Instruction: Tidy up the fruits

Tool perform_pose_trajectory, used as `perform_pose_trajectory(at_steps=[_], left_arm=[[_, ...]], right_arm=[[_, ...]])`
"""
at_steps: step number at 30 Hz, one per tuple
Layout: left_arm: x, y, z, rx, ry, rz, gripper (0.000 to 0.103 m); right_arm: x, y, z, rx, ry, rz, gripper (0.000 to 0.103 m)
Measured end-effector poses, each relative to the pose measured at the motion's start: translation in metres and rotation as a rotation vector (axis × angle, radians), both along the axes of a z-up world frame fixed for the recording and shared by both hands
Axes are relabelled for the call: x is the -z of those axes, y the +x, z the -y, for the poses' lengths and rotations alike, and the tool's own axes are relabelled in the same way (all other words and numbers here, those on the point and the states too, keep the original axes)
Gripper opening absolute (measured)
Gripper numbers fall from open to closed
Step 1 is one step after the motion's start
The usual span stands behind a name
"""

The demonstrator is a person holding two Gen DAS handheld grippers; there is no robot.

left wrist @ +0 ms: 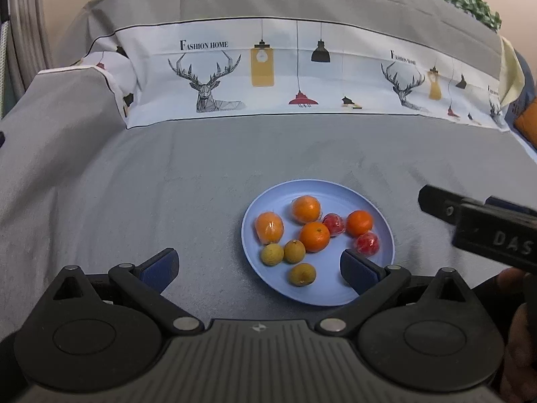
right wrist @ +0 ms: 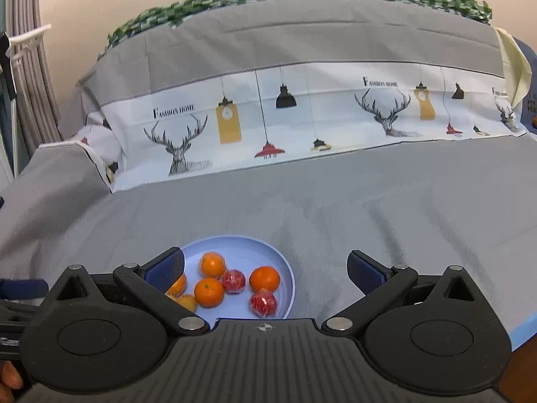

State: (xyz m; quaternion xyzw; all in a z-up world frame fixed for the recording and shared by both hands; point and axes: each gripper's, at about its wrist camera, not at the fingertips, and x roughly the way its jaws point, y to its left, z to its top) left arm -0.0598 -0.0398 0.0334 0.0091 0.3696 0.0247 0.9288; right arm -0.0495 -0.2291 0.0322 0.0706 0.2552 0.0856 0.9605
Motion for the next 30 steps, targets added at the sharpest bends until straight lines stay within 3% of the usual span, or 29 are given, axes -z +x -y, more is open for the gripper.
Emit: perform_pose_trajectory(at_steps=[10, 17, 23, 30], left_arm=[[0.027, -0.006, -0.002, 0.04, 0.007, -0.015, 0.102], [0.033, -0.02, -0.007, 0.141, 0.042, 0.059, 0.102], [0.04, -0.013, -0.011, 0.198, -0.001, 0.036, 0.102], [0.048, 0.009, -0.022, 0.149, -0.058, -0.014, 0.102]], right_arm=[[0.002, -0.004, -0.005, 0.042, -0.056, -0.005, 0.102], [0.001, -0.007, -0.018, 0.045, -0.123, -0.009, 0.102], [0.003, -0.006, -0.022, 0.055, -0.137, -0.089, 0.102], [0.008, -0.007, -0.023, 0.071, -0.163, -0.118, 0.102]])
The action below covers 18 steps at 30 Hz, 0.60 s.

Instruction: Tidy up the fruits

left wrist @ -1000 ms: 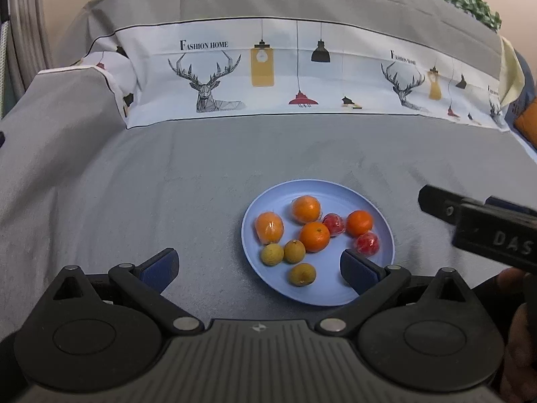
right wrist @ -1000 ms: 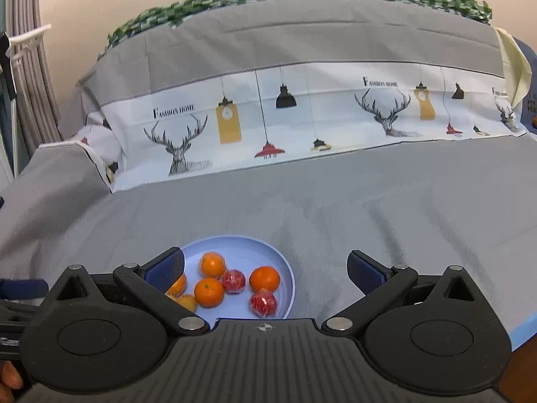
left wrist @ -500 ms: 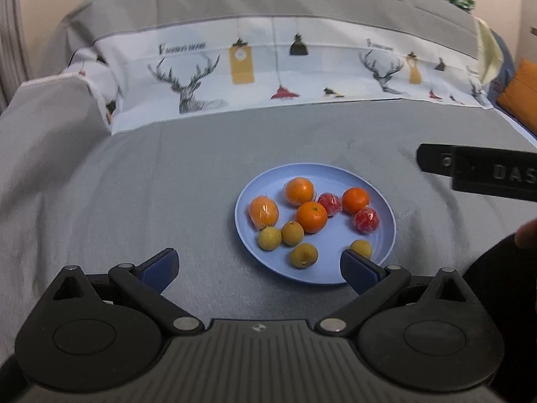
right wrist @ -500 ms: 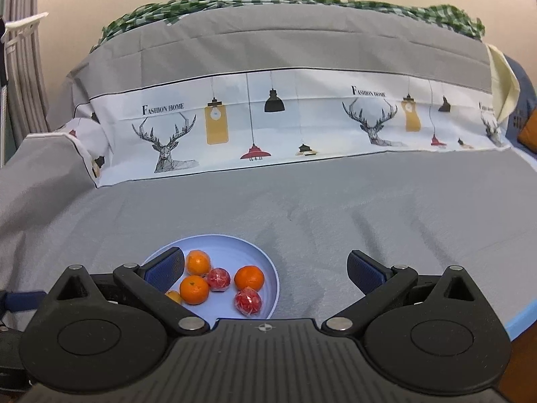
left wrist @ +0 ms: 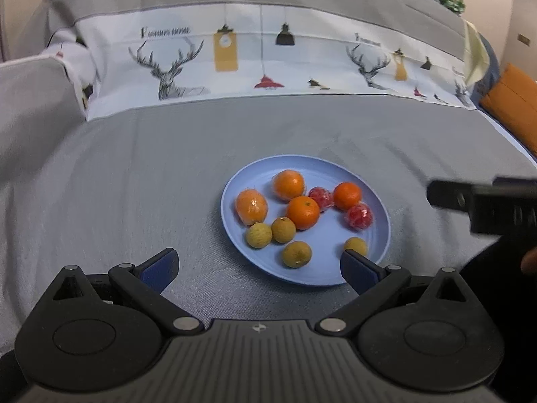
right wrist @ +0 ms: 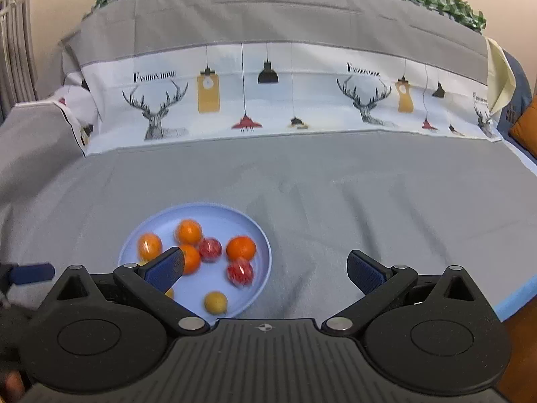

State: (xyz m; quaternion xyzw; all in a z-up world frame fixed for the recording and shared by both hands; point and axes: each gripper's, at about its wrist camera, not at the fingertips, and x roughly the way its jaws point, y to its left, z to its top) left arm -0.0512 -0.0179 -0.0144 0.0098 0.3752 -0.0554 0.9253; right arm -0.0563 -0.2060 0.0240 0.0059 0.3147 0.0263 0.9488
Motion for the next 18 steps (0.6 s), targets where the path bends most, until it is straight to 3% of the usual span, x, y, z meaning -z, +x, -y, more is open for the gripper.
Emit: perform_pose_trajectory(at_steps=[8, 18], left_arm=[[0.012, 0.013, -0.012, -0.065, -0.013, -0.067, 0.102], [0.019, 0.018, -0.009, -0.088, 0.02, -0.082, 0.102]], right_arm=[[0.02, 0.011, 0.0, -0.025, 0.037, -0.01, 0.102], [0.037, 0.02, 0.005, -0.051, 0.084, -0.028, 0.102]])
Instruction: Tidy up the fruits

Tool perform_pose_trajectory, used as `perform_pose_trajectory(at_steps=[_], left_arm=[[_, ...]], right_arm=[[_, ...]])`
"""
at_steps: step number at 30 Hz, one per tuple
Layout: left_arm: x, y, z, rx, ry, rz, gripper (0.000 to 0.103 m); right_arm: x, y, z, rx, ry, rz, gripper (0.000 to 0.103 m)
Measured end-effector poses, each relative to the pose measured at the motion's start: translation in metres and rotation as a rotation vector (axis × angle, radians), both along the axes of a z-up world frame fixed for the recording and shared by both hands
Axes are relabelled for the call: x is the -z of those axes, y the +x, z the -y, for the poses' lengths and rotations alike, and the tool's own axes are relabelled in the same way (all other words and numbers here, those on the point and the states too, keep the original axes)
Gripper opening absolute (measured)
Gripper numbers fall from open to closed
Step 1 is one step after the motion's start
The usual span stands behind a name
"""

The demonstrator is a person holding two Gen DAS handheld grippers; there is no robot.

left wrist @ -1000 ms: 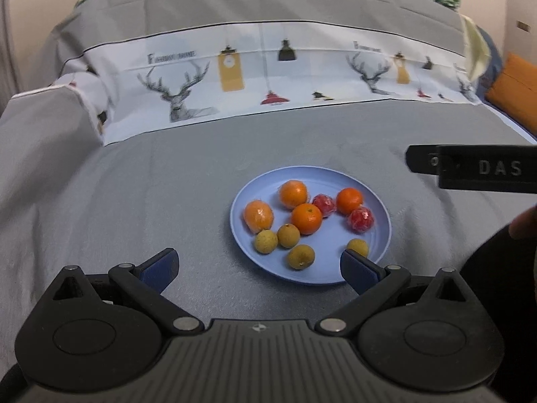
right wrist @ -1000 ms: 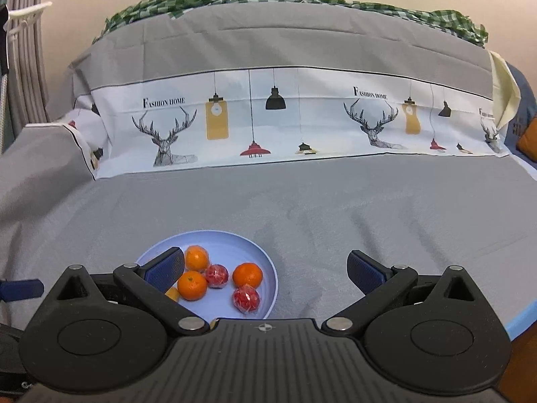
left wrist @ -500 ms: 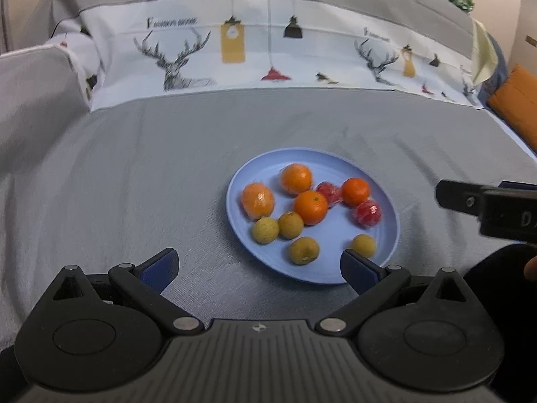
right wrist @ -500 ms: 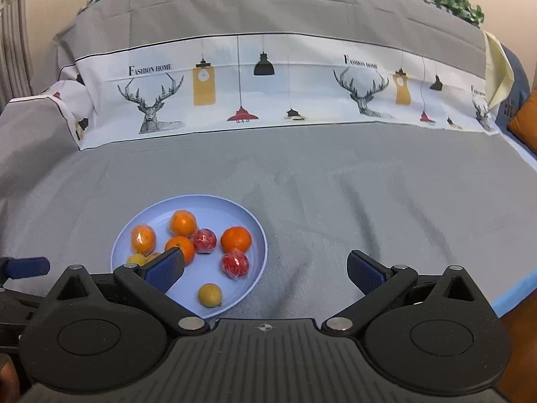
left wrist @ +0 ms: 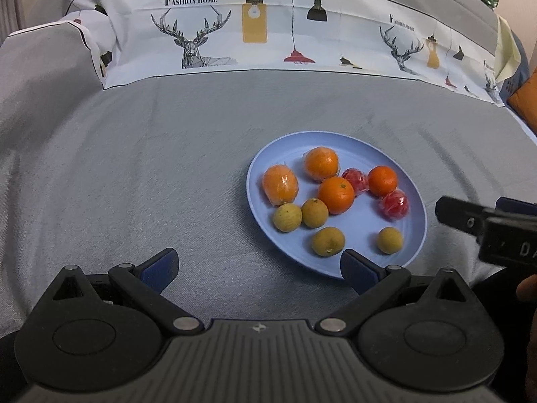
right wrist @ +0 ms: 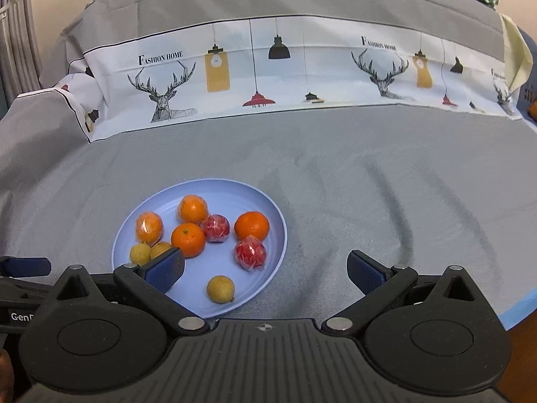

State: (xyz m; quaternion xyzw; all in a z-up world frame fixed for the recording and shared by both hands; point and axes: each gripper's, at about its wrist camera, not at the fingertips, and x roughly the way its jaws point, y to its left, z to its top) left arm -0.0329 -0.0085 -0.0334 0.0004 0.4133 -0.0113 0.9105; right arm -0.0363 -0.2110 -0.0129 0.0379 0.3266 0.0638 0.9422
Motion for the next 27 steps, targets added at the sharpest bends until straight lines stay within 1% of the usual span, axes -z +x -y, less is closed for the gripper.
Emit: perform_pose_trajectory(at_steps=[7, 16, 23, 25, 27], left_arm=[[0.003, 0.002, 0.001, -0.012, 0.012, -0.005, 0.102], [0.005, 0.003, 0.008, 0.012, 0.012, 0.001, 0.102], [0.003, 0.002, 0.009, 0.031, -0.002, 0.01, 0.103], [0.001, 0.0, 0.009, 0.044, -0.017, 0.023, 0.103], [-0.005, -0.001, 0.008, 0.055, -0.006, 0.037, 0.103]], right_arm=[[-0.001, -0.002, -0.004, -0.028, -0.011, 0.019, 0.102], [-0.004, -0.007, 0.005, -0.01, -0.004, 0.023, 0.102], [-0.016, -0.009, 0.002, -0.006, -0.033, 0.033, 0.102], [-0.017, -0.007, 0.004, 0.006, -0.01, 0.026, 0.102], [-0.021, -0.002, 0.009, 0.028, 0.033, 0.029, 0.102]])
